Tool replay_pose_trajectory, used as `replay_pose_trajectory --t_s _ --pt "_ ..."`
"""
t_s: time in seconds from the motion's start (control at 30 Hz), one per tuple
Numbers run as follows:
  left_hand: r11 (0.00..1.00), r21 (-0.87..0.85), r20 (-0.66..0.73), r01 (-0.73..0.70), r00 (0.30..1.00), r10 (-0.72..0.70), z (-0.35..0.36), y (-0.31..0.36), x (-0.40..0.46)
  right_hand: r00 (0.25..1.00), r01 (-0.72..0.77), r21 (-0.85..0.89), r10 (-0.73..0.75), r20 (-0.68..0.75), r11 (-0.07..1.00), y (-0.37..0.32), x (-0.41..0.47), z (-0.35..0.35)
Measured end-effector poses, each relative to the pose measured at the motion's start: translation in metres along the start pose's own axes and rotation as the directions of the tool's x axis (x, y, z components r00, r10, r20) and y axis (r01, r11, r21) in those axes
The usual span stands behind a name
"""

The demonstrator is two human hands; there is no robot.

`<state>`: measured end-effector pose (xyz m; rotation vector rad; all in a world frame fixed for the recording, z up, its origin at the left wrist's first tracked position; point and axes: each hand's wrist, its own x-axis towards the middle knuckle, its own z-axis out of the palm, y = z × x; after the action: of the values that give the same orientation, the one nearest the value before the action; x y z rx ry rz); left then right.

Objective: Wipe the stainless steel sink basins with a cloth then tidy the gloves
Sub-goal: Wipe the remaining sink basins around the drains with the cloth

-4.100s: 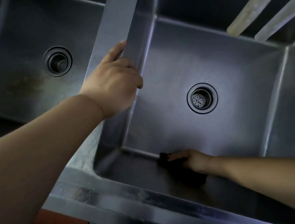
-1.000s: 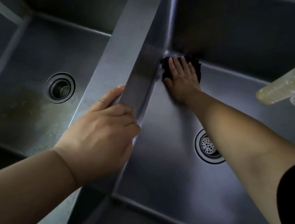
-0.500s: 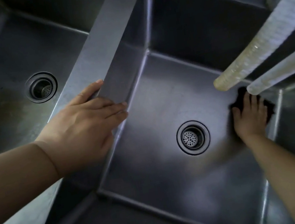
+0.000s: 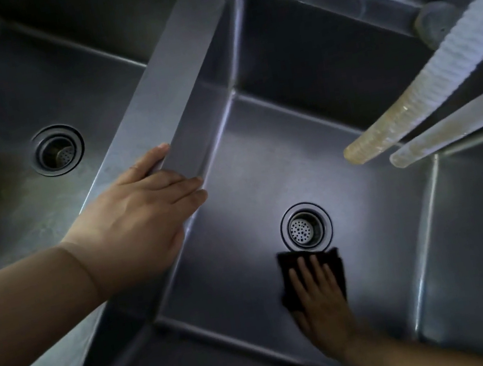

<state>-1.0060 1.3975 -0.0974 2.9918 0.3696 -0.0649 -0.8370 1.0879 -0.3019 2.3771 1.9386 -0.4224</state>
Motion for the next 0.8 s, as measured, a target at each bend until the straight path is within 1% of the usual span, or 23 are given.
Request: replay_pose_trajectory --t_s 0.07,0.13,0.17,0.23,0.37,0.43,0.5,0.57,0.67,0.73,0.8 --pt "1.0 -0.01 0.009 0.001 1.0 -0.001 0.0 -0.001 0.0 0.992 0.121 0.027 -0.122 0.023 0.992 -0.021 0.019 0.004" --pt "1.0 -0.012 0.014 -0.001 1.0 0.002 0.0 -0.002 0.0 0.976 0.213 0.033 -0.214 0.031 0.977 -0.034 0.049 0.003" --pt "1.0 -0.008 0.015 -0.004 1.0 0.005 0.0 -0.002 0.0 0.971 0.234 0.036 -0.235 0.032 0.972 -0.037 0.067 0.001" --pt "1.0 0.001 0.022 -0.004 1.0 0.004 -0.001 -0.001 0.001 0.973 0.228 0.04 -0.229 0.035 0.973 -0.037 0.105 -0.007" --pt "0.999 0.034 0.038 0.011 0.999 -0.013 -0.002 0.001 0.001 0.991 0.136 0.065 -0.136 0.001 0.989 -0.015 0.168 -0.028" --pt "0.998 0.069 0.053 0.006 0.999 -0.01 -0.001 0.003 0.001 0.998 0.061 0.081 -0.059 -0.027 0.995 0.007 0.185 -0.037" --pt "0.994 0.107 0.051 -0.002 0.999 -0.004 0.0 0.005 0.001 0.999 -0.036 0.075 0.038 -0.024 0.997 0.037 0.188 -0.044" --pt "0.988 0.151 0.042 -0.01 0.999 0.004 0.001 0.007 0.0 0.988 -0.154 0.062 0.154 -0.006 0.986 0.069 0.175 -0.046" --pt "0.974 0.226 0.049 -0.023 0.999 0.012 0.003 0.011 -0.002 0.952 -0.307 0.06 0.306 0.022 0.95 0.102 0.128 -0.045" --pt "0.953 0.298 0.071 -0.055 0.997 0.035 0.002 0.014 -0.002 0.935 -0.354 0.059 0.352 0.045 0.933 0.102 0.086 -0.04" --pt "0.918 0.383 0.097 -0.108 0.992 0.076 0.001 0.016 -0.002 0.919 -0.393 0.075 0.388 0.066 0.917 0.088 0.05 -0.033"
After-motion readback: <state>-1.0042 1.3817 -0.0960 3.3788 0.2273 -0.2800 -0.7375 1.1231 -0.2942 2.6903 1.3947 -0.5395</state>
